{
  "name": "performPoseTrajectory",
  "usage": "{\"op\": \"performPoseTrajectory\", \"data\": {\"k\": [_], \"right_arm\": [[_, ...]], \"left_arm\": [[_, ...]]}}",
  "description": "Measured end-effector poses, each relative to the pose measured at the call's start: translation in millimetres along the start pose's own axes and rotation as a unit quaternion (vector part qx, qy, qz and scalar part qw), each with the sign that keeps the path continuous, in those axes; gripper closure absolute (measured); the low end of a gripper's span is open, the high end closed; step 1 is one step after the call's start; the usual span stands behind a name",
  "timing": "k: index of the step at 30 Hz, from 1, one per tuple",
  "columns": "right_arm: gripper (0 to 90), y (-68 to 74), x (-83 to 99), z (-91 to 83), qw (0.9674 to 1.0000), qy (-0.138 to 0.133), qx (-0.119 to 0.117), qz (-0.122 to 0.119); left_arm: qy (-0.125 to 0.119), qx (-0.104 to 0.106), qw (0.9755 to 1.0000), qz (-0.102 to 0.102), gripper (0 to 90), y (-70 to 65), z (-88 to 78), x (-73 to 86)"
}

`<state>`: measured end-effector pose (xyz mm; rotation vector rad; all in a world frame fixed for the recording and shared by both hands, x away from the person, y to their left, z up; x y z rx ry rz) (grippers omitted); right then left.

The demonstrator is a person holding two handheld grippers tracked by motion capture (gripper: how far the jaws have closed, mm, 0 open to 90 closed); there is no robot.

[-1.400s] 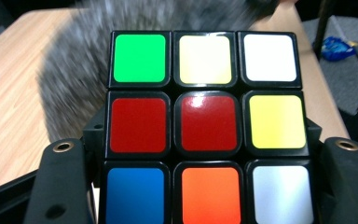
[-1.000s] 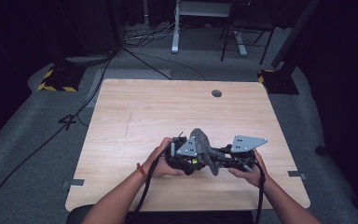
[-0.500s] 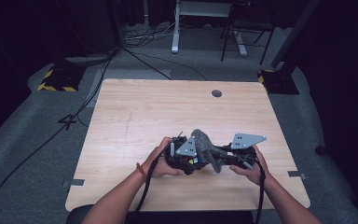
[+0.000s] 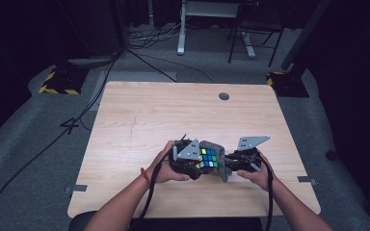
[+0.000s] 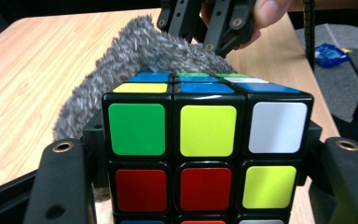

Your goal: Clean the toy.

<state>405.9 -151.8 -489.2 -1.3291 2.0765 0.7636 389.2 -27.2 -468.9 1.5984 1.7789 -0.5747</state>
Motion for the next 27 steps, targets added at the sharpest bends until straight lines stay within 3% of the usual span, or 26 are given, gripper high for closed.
{"op": "performPoseTrajectory", "data": {"k": [9, 13, 15, 17, 20, 23, 24, 27], "right_arm": [[78.4, 6.8, -9.3, -11.9, 0.9995, -0.021, 0.019, -0.016], [78.4, 13.0, -18.0, -22.7, 0.9979, -0.034, 0.042, -0.036], [78.4, 18.0, -21.3, -24.5, 0.9978, -0.044, 0.031, -0.039], [78.4, 19.6, -22.5, -23.8, 0.9972, -0.034, 0.045, -0.049], [78.4, 18.8, -22.9, -23.4, 0.9967, -0.033, 0.055, -0.05], [78.5, 11.3, -20.7, -25.2, 0.9969, -0.034, 0.062, -0.034], [78.5, 6.4, -16.2, -23.3, 0.9968, -0.022, 0.07, -0.031], [78.4, 3.7, -10.2, -16.5, 0.9979, -0.006, 0.061, -0.024]], "left_arm": [[0.013, -0.014, 0.9998, 0.006, 32.9, 3.1, 1.2, 4.1], [0.041, -0.022, 0.9989, 0.011, 32.9, 3.7, 7.9, 8.6], [0.054, -0.025, 0.9981, 0.014, 33.0, 2.8, 12.2, 10.9], [0.056, -0.03, 0.9978, 0.015, 33.1, 3.4, 13.6, 11.1], [0.05, -0.024, 0.9984, 0.009, 33.2, 4.6, 10.9, 10.1], [0.033, -0.022, 0.9992, 0.007, 33.3, 5.3, 5.4, 6.9], [0.021, -0.02, 0.9996, 0.005, 33.3, 4.7, 1.7, 3.5], [0.018, -0.021, 0.9996, 0.008, 33.3, 4.1, 0.1, 1.6]]}}
Point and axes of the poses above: each handheld gripper's, and its own axes: z roughly forward along the jaws, x roughly out of its underside, y roughly to its left, the point moved 8 cm from there along z, roughly forward along the jaws, and after that the axes turned 11 degrees about y, right-handed, at the moved point
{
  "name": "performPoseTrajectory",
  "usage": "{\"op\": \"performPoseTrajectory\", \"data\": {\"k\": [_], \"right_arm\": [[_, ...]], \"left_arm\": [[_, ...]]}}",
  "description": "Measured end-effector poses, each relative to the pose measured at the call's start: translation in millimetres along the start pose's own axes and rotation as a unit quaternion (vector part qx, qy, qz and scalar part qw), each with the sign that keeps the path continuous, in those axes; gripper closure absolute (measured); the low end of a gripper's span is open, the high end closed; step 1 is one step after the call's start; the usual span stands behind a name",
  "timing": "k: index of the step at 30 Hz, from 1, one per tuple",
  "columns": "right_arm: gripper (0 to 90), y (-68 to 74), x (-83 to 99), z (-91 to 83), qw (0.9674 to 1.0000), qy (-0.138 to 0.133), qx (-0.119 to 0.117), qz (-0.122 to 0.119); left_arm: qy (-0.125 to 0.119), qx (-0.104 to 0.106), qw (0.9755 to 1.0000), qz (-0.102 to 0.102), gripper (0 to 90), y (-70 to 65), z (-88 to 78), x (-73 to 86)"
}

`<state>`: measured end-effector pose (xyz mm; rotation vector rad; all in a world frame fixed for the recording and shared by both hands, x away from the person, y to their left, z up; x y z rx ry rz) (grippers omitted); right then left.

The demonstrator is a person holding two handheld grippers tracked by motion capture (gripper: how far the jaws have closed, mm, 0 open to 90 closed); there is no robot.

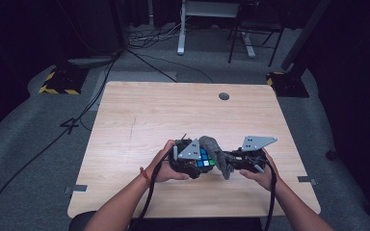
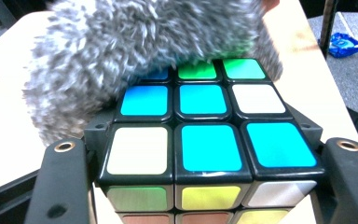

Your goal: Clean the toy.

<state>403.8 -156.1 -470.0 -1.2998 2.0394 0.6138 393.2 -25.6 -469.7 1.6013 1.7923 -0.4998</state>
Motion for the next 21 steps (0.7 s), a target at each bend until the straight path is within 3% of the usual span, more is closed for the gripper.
{"op": "performPoseTrajectory", "data": {"k": [3, 5, 8, 10, 16, 19, 21], "right_arm": [[78.4, 2.4, 2.3, 4.9, 0.9999, 0.014, -0.006, -0.006], [78.4, 8.2, 6.1, 13.2, 0.9989, 0.042, -0.011, -0.021], [78.4, 9.7, 12.4, 22.6, 0.9975, 0.066, -0.012, -0.023], [78.4, 10.4, 12.5, 24.4, 0.9974, 0.067, -0.014, -0.023], [78.4, 13.2, 2.5, 12.8, 0.9991, 0.032, -0.008, -0.028], [78.4, 13.1, -5.6, 1.6, 0.9997, -0.01, -0.016, -0.016], [78.4, 13.6, -8.5, -2.6, 0.9995, -0.017, -0.018, -0.018]], "left_arm": [[-0.008, 0.004, 1.0, -0.003, 33.3, -0.9, -2.2, -1.9], [-0.02, 0.003, 0.9998, -0.006, 33.4, 0.1, -6.3, -4.9], [-0.038, 0.011, 0.9992, -0.011, 33.4, -0.1, -11.8, -8.3], [-0.032, 0.009, 0.9994, -0.006, 33.4, -1.8, -11.6, -7.9], [-0.042, 0.017, 0.9989, -0.009, 33.4, -2.6, -9.9, -7.3], [-0.034, 0.028, 0.999, -0.013, 33.3, -3.8, -4.5, -1.9], [-0.027, 0.028, 0.9991, -0.018, 33.3, -4.4, -1.4, -0.5]]}}
Point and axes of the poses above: each handheld gripper's, and its own axes: z roughly forward along the jaws, x roughly out of its underside, y roughly to its left, the point moved 8 cm from there along z, roughly forward along the jaws, and after that the axes turned 11 degrees about y, right-handed, at the moved point
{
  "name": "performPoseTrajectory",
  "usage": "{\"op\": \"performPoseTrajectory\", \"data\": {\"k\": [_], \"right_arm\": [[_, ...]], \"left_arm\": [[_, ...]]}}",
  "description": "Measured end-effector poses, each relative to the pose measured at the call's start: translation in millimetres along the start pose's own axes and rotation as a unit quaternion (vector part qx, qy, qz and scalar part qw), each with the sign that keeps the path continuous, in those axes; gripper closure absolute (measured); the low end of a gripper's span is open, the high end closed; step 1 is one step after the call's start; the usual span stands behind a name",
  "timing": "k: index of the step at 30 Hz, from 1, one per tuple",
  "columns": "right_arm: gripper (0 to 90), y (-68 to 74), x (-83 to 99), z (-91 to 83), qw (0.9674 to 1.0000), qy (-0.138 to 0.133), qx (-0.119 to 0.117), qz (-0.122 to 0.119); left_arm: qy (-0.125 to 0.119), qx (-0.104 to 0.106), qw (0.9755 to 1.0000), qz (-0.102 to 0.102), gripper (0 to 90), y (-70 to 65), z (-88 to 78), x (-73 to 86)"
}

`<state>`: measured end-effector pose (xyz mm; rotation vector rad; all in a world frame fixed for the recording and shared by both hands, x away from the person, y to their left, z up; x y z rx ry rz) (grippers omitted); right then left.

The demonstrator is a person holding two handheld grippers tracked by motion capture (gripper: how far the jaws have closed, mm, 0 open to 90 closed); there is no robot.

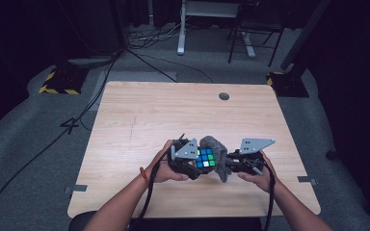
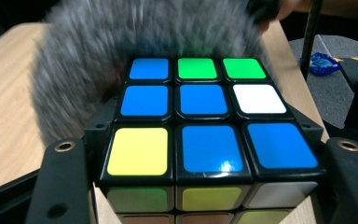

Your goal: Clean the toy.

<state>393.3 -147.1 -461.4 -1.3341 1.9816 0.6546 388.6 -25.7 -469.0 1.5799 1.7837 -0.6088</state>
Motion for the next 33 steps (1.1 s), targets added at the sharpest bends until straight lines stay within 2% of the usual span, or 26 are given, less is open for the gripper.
{"op": "performPoseTrajectory", "data": {"k": [3, 8, 11, 12, 13, 14, 17, 18, 22, 24, 25, 28, 29, 30, 31, 33], "right_arm": [[78.5, -0.6, -1.0, -1.8, 0.9999, -0.007, 0.009, 0.001], [78.6, 1.9, -7.3, -6.7, 0.9996, -0.024, 0.013, -0.002], [78.6, 7.7, -12.1, -8.3, 0.9994, -0.032, 0.01, -0.011], [78.6, 9.5, -13.4, -8.5, 0.9993, -0.034, 0.009, -0.015], [78.6, 12.6, -14.7, -7.9, 0.9992, -0.03, 0.009, -0.023], [78.6, 14.0, -15.3, -7.2, 0.9991, -0.027, 0.012, -0.031], [78.6, 12.2, -14.0, -7.0, 0.9992, -0.026, 0.013, -0.026], [78.6, 10.0, -12.7, -6.6, 0.9993, -0.022, 0.016, -0.024], [78.6, 4.5, -7.7, -3.6, 0.9996, -0.011, 0.019, -0.017], [78.6, 1.9, -2.6, 2.1, 0.9999, -0.004, 0.011, -0.004], [78.7, -0.5, 1.8, 7.0, 0.9999, 0.009, 0.014, -0.003], [78.7, -3.4, 5.9, 10.8, 0.9996, 0.022, 0.018, -0.002], [78.7, -7.0, 12.1, 15.4, 0.9991, 0.036, 0.019, 0.005], [78.7, -7.0, 12.1, 15.4, 0.9991, 0.036, 0.019, 0.005], [78.6, -9.4, 18.0, 19.8, 0.9983, 0.055, 0.019, 0.009], [78.6, -9.7, 19.8, 22.4, 0.9981, 0.058, 0.017, 0.011]], "left_arm": [[0.008, -0.017, 0.9998, 0.009, 33.2, 0.1, 0.2, -2.8], [0.015, -0.023, 0.9996, 0.007, 33.1, 1.7, 1.4, -1.3], [0.044, -0.034, 0.9983, 0.016, 32.9, 0.8, 7.9, 1.6], [0.044, -0.034, 0.9983, 0.016, 32.9, 0.8, 7.9, 1.6], [0.064, -0.038, 0.9969, 0.025, 33.0, -0.7, 13.4, 3.8], [0.067, -0.038, 0.9966, 0.028, 33.1, -0.7, 13.9, 4.0], [0.063, -0.031, 0.9973, 0.021, 33.3, 0.7, 11.6, 4.0], [0.049, -0.032, 0.9982, 0.013, 33.3, 2.6, 8.3, 2.5], [0.032, -0.03, 0.999, 0.009, 33.3, 4.7, 2.6, -0.1], [0.028, -0.029, 0.9992, 0.005, 33.3, 5.4, 0.9, 0.1], [0.027, -0.029, 0.9992, 0.004, 33.3, 5.8, 0.4, 0.4], [0.021, -0.028, 0.9994, 0.003, 33.3, 6.4, -2.4, -1.3], [0.017, -0.031, 0.9994, 0.003, 33.3, 6.4, -3.8, -2.4], [0.013, -0.03, 0.9995, 0.004, 33.3, 6.6, -5.2, -3.5], [0.005, -0.028, 0.9996, 0.004, 33.4, 6.2, -8.2, -5.6], [0.0, -0.033, 0.9994, 0.007, 33.4, 5.4, -11.1, -8.1]]}}
Point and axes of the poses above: each handheld gripper's, and its own axes: z roughly forward along the jaws, x roughly out of its underside, y roughly to its left, the point moved 8 cm from there along z, roughly forward along the jaws, and after that the axes turned 11 degrees about y, right-handed, at the moved point
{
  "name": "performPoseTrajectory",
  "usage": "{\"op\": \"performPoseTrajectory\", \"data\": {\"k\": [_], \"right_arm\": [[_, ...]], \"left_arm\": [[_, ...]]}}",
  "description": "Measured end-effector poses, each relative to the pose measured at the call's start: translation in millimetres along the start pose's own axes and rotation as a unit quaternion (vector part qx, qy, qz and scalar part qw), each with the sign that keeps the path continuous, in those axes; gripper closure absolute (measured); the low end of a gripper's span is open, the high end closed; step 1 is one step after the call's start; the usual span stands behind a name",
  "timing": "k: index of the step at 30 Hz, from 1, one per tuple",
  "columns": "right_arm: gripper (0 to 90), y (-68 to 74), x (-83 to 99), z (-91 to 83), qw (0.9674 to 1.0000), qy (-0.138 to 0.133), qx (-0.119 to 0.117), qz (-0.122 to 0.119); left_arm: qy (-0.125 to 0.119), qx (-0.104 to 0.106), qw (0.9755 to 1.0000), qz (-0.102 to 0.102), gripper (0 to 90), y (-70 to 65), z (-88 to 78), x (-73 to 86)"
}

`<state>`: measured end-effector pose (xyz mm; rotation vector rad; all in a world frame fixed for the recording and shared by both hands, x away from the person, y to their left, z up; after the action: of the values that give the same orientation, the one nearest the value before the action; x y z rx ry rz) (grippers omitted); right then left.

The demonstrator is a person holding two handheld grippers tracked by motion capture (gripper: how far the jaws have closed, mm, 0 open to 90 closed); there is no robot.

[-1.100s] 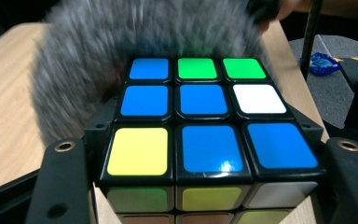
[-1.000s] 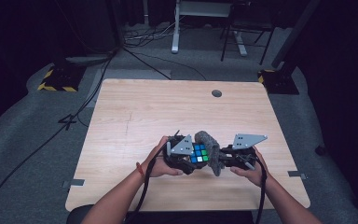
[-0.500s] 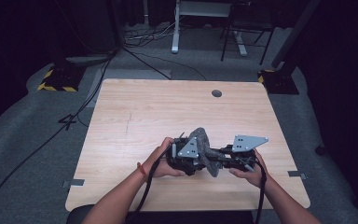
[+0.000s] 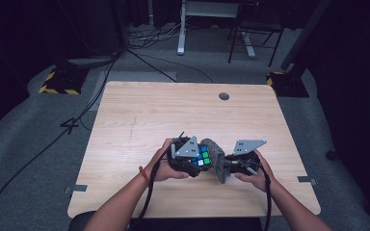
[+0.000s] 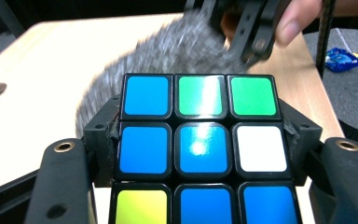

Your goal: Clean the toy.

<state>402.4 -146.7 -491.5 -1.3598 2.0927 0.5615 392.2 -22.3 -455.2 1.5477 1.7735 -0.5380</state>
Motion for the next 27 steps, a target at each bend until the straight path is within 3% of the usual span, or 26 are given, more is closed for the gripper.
{"op": "performPoseTrajectory", "data": {"k": [4, 6, 11, 14, 16, 17, 23, 27], "right_arm": [[78.6, -1.3, 1.0, 3.1, 1.0, 0.007, 0.005, 0.002], [78.6, -3.9, 5.7, 8.3, 0.9997, 0.02, -0.002, 0.014], [78.6, -2.7, 8.1, 14.3, 0.9994, 0.028, -0.013, 0.016], [78.6, 1.7, 2.3, 8.9, 0.9998, 0.005, -0.02, 0.006], [78.6, 6.5, -1.6, 3.4, 0.999, -0.015, -0.043, 0.003], [78.5, 6.9, -1.7, 2.8, 0.9991, -0.015, -0.039, -0.001], [78.5, 10.4, -5.9, -2.9, 0.9955, -0.059, -0.074, 0.009], [78.6, 8.5, -7.3, -8.5, 0.9949, -0.07, -0.071, 0.01]], "left_arm": [[-0.011, 0.001, 0.9999, 0.001, 33.4, -1.2, -4.1, -3.0], [-0.018, 0.001, 0.9998, 0.005, 33.4, -2.1, -6.4, -5.0], [-0.024, 0.01, 0.9996, 0.009, 33.4, -5.7, -7.2, -7.3], [-0.009, 0.008, 0.9998, 0.018, 33.3, -6.9, -1.9, -3.7], [-0.014, 0.012, 0.9997, 0.015, 33.2, -6.4, -1.1, -4.0], [-0.012, 0.012, 0.9997, 0.016, 33.1, -6.2, -1.0, -4.0], [-0.015, 0.009, 0.9997, 0.015, 32.6, -5.3, -3.0, -1.9], [-0.011, 0.007, 0.9998, 0.012, 32.7, -2.6, -3.4, 0.5]]}}
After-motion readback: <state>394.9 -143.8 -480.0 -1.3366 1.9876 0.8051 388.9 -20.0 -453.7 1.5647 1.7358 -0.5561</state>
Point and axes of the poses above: each handheld gripper's, and its own axes: z roughly forward along the jaws, x roughly out of its underside, y roughly to its left, the point moved 8 cm from there along z, roughly forward along the jaws, and after that the axes turned 11 degrees about y, right-handed, at the moved point
